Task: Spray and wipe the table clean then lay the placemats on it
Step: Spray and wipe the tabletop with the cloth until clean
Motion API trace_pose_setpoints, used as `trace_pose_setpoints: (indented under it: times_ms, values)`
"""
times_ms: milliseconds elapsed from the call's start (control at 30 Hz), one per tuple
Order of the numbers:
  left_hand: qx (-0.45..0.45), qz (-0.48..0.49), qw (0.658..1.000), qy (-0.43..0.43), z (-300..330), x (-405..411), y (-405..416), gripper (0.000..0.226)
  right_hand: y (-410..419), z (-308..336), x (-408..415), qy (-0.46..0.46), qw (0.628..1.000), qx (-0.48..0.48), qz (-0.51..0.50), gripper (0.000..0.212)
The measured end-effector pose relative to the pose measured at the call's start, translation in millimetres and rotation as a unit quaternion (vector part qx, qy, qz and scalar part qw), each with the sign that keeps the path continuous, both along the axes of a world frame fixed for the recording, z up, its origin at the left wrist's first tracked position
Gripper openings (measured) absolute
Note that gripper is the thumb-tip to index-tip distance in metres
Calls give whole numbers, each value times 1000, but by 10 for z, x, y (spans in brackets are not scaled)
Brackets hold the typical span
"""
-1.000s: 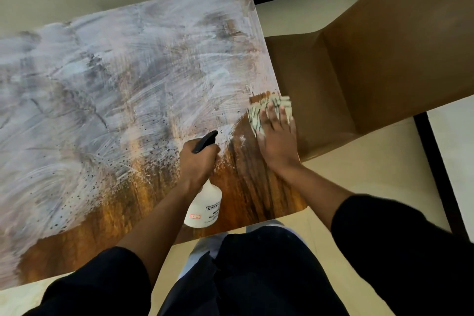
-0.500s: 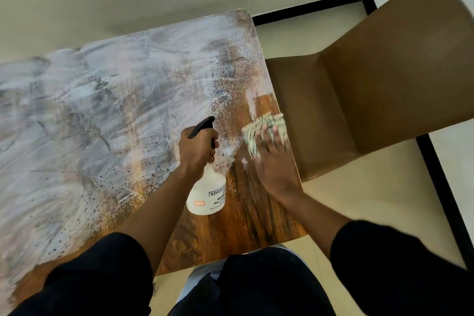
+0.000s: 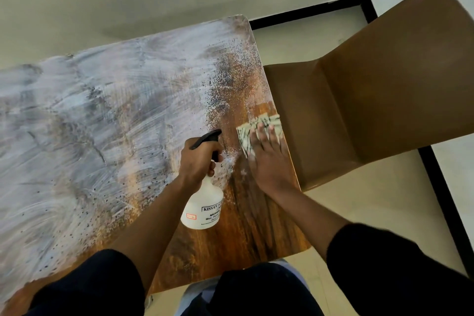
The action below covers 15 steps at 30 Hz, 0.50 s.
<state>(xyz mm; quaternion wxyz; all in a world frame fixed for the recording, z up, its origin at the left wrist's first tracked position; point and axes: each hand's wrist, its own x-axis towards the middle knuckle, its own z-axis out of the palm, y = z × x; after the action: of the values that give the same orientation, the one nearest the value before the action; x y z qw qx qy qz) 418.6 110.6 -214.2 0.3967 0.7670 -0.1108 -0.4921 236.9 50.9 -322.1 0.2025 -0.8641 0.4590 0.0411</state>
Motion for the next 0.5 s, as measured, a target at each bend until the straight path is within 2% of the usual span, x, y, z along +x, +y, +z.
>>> trace_pose_setpoints:
  times_ms: [200,267,500]
  values:
    - [-21,-3,1000,-10,-15,85,91,42,-1018,-69,686,-8,1000,17,-24,66]
    - [-16,9,1000,-17,-26,110,151,37,-1180,-67,814,-3,999,18,-27,65]
    - [-6,38,999,-17,-20,88,397,28,-761,-17,616,-14,1000,1,1,63]
